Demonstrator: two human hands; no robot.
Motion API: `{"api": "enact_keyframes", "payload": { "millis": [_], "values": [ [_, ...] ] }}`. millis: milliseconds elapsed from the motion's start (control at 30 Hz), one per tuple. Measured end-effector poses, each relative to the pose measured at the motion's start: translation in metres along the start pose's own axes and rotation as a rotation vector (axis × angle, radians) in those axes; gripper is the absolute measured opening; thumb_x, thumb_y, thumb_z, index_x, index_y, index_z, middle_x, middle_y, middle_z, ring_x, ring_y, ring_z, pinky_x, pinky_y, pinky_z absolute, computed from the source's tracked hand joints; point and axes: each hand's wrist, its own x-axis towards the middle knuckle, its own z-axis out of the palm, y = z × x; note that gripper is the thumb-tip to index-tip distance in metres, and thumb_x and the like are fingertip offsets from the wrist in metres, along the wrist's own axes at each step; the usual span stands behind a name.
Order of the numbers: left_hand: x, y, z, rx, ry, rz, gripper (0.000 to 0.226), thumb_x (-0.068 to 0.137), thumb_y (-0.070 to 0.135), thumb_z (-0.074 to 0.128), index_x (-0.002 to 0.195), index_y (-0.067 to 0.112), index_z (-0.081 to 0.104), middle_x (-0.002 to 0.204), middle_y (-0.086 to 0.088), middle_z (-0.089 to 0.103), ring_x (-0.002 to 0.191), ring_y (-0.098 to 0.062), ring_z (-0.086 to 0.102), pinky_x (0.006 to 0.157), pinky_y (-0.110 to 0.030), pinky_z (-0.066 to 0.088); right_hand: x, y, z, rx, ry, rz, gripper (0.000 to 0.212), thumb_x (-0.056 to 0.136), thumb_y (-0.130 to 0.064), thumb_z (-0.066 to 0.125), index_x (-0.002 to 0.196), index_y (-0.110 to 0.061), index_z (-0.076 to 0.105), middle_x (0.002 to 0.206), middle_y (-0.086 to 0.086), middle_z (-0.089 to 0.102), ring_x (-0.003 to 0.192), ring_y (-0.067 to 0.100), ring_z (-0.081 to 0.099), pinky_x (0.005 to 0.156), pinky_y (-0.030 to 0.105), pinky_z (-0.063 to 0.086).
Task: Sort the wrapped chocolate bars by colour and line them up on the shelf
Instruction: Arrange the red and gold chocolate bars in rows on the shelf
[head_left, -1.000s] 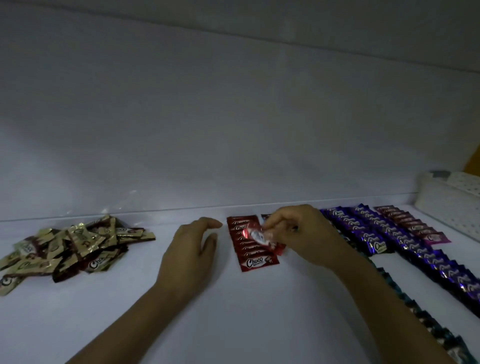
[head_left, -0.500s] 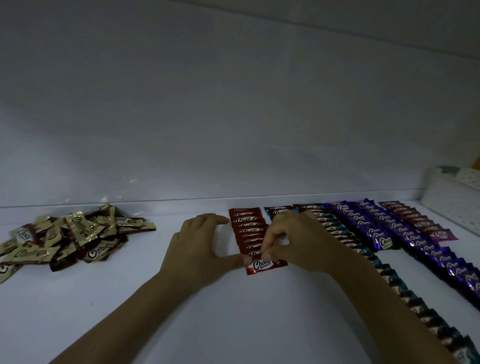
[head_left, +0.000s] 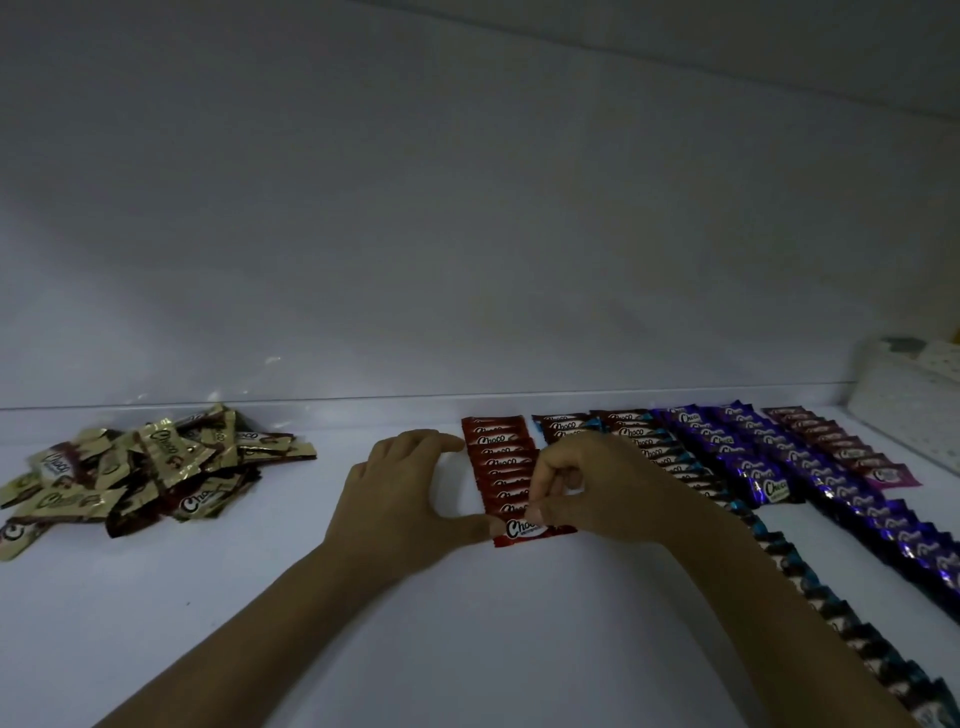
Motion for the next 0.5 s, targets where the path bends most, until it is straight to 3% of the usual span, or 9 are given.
{"api": "enact_keyframes", "payload": {
  "millis": [67,167,333,500],
  "values": [
    [0.0,0.0,-0.001,-0.007,-0.003,0.001,0.089,0.059,0.076,0.067,0.135,0.038,0.039,0.141,0.016,0.041,0.128,-0.008,0.035,0.103,-0.028,0.029,-0.001,0.002,-0.005,0.075,0.054,-0.014,0.011,0.079,-0.027,0.074,0.073,-0.032,0.066,0.077,-0.014,0.066,0.075,-0.003,0.061,0.069,0.013,0.045],
    [0.0,0.001,-0.003,-0.025,-0.016,-0.013,0.089,0.059,0.075,0.068,0.135,0.038,0.04,0.14,0.015,0.042,0.128,-0.008,0.036,0.104,-0.03,0.03,-0.001,0.007,-0.012,0.085,0.223,-0.01,0.01,0.083,-0.024,0.069,0.078,-0.031,0.066,0.081,-0.012,0.063,0.072,0.002,0.057,0.067,0.019,0.046],
    [-0.004,0.005,-0.009,-0.146,-0.005,-0.059,0.085,0.06,0.073,0.068,0.134,0.037,0.043,0.138,0.015,0.045,0.125,-0.006,0.037,0.102,-0.031,0.035,-0.002,0.007,-0.007,0.026,0.345,0.022,0.006,0.085,-0.016,0.066,0.087,-0.019,0.071,0.084,-0.008,0.062,0.08,0.01,0.06,0.081,0.037,0.052],
    [-0.009,0.012,-0.012,-0.163,0.132,-0.032,0.066,0.079,0.058,0.064,0.136,0.03,0.044,0.14,0.009,0.047,0.125,-0.009,0.041,0.101,-0.027,0.037,0.0,-0.009,0.005,-0.066,0.393,0.007,0.026,0.09,-0.034,0.06,0.114,-0.025,0.062,0.114,-0.006,0.061,0.107,0.012,0.053,0.099,0.037,0.043]
  ]
}}
